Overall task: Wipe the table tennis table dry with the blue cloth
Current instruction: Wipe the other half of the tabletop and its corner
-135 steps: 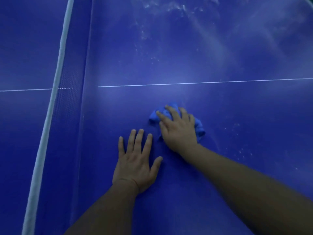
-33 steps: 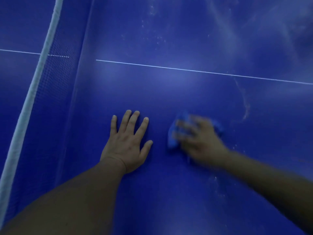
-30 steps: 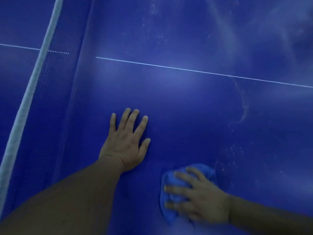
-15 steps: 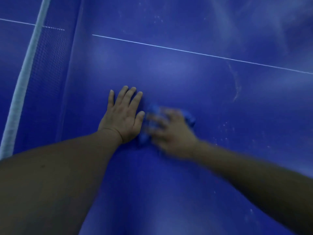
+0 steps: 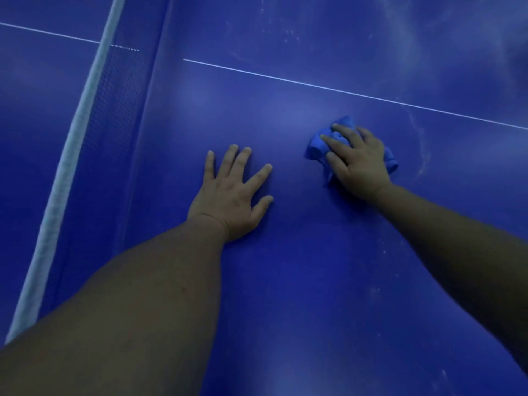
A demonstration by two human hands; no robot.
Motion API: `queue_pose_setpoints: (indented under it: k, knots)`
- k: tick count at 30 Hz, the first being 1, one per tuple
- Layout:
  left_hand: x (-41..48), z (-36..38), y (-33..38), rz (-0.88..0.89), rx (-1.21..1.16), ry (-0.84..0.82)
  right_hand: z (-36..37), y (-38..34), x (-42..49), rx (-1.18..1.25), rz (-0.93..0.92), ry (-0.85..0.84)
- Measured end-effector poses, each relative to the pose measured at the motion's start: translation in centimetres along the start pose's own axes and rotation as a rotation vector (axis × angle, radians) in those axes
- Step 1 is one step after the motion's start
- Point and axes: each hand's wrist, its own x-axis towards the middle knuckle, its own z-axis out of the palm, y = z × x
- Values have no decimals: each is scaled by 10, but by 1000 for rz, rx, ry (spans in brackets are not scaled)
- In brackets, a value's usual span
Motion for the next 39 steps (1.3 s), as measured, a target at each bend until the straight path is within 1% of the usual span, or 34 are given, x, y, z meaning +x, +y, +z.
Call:
queue_pose_setpoints:
  k: [1,2,3,6,7,8,9,10,13,14,15,17,20,21,22,24,25,26,27,28,29,31,32,33,34,35,36,37,39]
  knots:
    - [-1,1,-2,-3,4,-4,3,-11,-2,8,38,14]
    - [0,2,-2,-1,7,-4,1,-24,-12,24,23,20]
    - [1,3,-2,2,10,5,-2,-41,-30,70,-54,6]
    - [1,5,-3,15,9,34,-18,-69,-98,148,-458,-160]
    - [1,5,-2,20,10,40,-23,-66,-106,149,-547,-191]
    - [1,6,-1,24,5,44,-23,-54,-104,142,-579,-192]
    - [2,7,-1,29,-3,51,-20,-36,-92,118,-545,-165]
    - [2,8,-2,35,-7,53,-15,-15,-74,92,-446,-128]
    - [3,13,-5,39,-1,100,-12,44,-13,-28,34,-61]
    - [2,14,-5,39,6,121,-13,56,1,-48,146,-71]
    - [2,16,-5,37,2,133,-14,63,13,-47,205,-90]
    - [4,17,-5,40,-3,130,-12,54,22,-32,303,-88]
    - [4,16,-5,40,28,115,-5,-1,3,-8,648,-54]
    - [4,16,-5,38,38,107,-3,-25,-9,1,678,-25]
    - [4,15,-5,38,42,104,-2,-48,-22,4,617,11]
    - [4,16,-4,38,40,111,2,-73,-44,17,327,-17]
    - [4,15,-4,37,37,113,1,-68,-41,18,188,-56]
    - [5,14,-3,36,34,112,0,-52,-30,8,110,-71]
    - [5,14,-4,36,32,111,1,-31,-15,-25,123,-57]
    - [5,14,-4,37,31,112,1,-6,1,-71,234,-44]
    - [5,14,-4,42,30,116,-2,21,15,-102,410,-57]
    - [4,14,-4,46,27,123,-8,72,27,-38,742,-104]
    - [4,14,-5,44,28,122,-11,84,29,9,830,-89]
    - [4,14,-5,43,31,116,-12,85,30,23,855,-74]
    - [5,14,-6,42,34,112,-11,74,31,16,831,-84]
    - [5,15,-6,43,34,109,-9,55,29,-8,743,-107]
    - [4,15,-6,44,33,106,-5,31,23,-32,596,-107]
    - [4,14,-6,42,35,105,-4,2,12,-32,400,-83]
    - [4,14,-5,39,43,101,-3,-45,-20,23,-59,-63]
